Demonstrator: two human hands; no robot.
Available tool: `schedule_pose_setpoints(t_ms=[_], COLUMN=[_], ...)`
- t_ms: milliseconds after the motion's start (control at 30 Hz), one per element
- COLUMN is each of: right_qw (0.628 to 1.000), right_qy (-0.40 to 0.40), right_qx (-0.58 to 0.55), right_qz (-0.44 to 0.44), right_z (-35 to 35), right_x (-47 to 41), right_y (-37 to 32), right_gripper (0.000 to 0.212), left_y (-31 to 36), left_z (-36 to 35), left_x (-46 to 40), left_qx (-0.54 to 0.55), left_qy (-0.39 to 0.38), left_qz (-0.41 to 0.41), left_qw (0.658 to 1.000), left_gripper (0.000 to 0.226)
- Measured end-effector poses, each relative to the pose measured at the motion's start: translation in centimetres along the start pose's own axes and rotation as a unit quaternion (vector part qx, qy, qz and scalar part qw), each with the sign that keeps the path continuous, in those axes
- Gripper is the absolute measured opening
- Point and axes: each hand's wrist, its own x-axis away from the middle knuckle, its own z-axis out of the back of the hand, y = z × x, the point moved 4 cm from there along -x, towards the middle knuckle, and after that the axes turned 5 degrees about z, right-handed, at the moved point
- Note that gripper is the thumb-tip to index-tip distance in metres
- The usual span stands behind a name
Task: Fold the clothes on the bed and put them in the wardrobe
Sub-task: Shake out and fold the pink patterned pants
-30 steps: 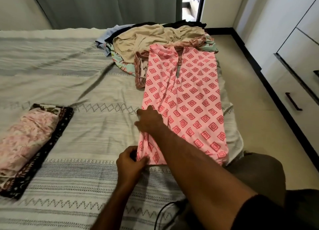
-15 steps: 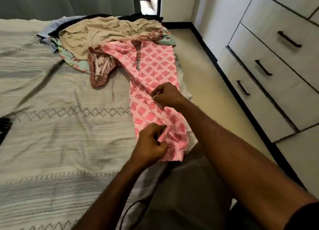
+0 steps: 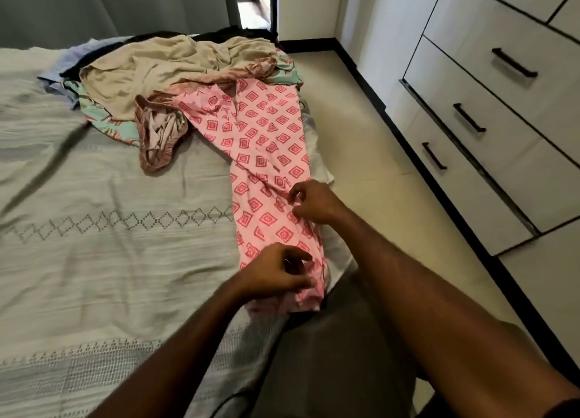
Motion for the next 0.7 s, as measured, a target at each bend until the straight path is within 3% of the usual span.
schedule_pose_setpoints(t_ms=[100,267,533,700], right_qw=[0.997,0.986,0.954,0.962], right_qy=[0.016,0.076,0.074,0.055], right_qx=[0.072,0.134,0.257,0.228], right_qz=[0.034,0.061,0.138,0.141], right_z=[-0.6,-1.5,-2.5,-4.4], right_x=[-1.5,-5.1,-14.8,-20.5], right_y=[-0.8,-2.9,-9.0,-12.7], right_gripper=[0.031,0.026,0.042,0.053], left_y=[-1.8,-5.4,-9.0,-9.5], left_z=[4.9,14.0,26.2,31.0], left_x=[-1.7,-5.4,-12.3,-15.8], left_qx=[0.083,0.155,0.397,0.395], left_qy=[0.079,0.236,0.364,0.401], left_qz=[0.043,0.125,0.172,0.181], left_qw=[0.993,0.951,0.825,0.806], left_gripper=[0.027,0.003,0.018,0.026])
